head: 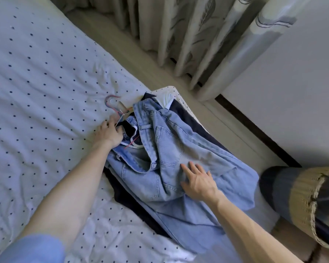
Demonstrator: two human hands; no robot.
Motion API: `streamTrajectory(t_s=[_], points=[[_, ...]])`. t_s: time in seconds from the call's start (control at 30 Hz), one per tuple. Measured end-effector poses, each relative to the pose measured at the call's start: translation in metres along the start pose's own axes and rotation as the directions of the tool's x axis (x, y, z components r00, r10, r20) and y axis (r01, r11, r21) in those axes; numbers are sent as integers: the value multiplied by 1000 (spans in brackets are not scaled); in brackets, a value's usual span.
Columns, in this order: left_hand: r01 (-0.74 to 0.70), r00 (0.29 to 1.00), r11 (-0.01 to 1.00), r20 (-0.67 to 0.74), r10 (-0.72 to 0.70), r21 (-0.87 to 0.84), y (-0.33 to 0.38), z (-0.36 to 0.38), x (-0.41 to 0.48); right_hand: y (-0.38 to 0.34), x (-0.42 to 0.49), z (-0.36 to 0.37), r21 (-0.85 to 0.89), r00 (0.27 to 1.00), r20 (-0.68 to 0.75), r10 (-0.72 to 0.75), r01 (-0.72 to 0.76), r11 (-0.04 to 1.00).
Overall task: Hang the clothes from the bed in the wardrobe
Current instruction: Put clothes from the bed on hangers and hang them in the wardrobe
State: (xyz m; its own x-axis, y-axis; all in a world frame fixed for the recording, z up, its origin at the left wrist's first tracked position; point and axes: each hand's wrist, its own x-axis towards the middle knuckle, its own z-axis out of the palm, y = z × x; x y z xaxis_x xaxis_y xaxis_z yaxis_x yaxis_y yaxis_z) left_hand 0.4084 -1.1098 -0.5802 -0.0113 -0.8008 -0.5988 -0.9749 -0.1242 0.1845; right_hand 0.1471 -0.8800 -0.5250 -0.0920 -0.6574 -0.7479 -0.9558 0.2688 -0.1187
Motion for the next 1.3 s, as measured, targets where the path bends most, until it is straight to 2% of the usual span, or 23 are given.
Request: streamTrajectory(t_s=[0.1, 0.23, 0.37, 0.47, 0.57, 0.63, 0.77, 0.9, 1.03, 1.17, 1.3], points=[[-44, 999, 997, 14, 43, 70, 4, -2, -54, 6, -37, -16, 79, 999, -33, 0, 2, 997], [-185, 974, 972, 162, 161, 145, 31, 6, -144, 25, -110, -28, 193, 988, -149, 38, -9, 981], [-394, 903, 900, 262, 342, 184, 81, 16, -237, 54, -199, -24, 319, 941, -320, 108, 0, 948], [-556, 823, 798, 286, 490, 234, 128, 24, -302, 78, -269, -3, 449, 878, -420, 228, -17, 893], [-720, 694, 632, 306, 652, 287, 176, 36, -366, 99, -338, 31, 580, 795, -481, 369, -27, 814], [-801, 594, 503, 331, 733, 324, 207, 49, -408, 110, -386, 57, 658, 713, -513, 478, -30, 752], [-915, 323, 170, 412, 852, 366, 266, 87, -503, 127, -482, 126, 782, 504, -499, 705, -89, 617], [-935, 49, -142, 516, 855, 325, 303, 139, -623, 133, -577, 205, 885, 255, -406, 877, -128, 447], [-884, -217, -416, 598, 771, 216, 315, 195, -748, 121, -668, 277, 955, 17, -269, 963, -127, 269], [-811, -397, -571, 598, 697, 127, 326, 238, -859, 119, -745, 328, 973, -160, -202, 966, -140, 181], [-772, -500, -634, 577, 645, 40, 331, 261, -946, 119, -807, 361, 982, -301, -147, 942, -156, 103]])
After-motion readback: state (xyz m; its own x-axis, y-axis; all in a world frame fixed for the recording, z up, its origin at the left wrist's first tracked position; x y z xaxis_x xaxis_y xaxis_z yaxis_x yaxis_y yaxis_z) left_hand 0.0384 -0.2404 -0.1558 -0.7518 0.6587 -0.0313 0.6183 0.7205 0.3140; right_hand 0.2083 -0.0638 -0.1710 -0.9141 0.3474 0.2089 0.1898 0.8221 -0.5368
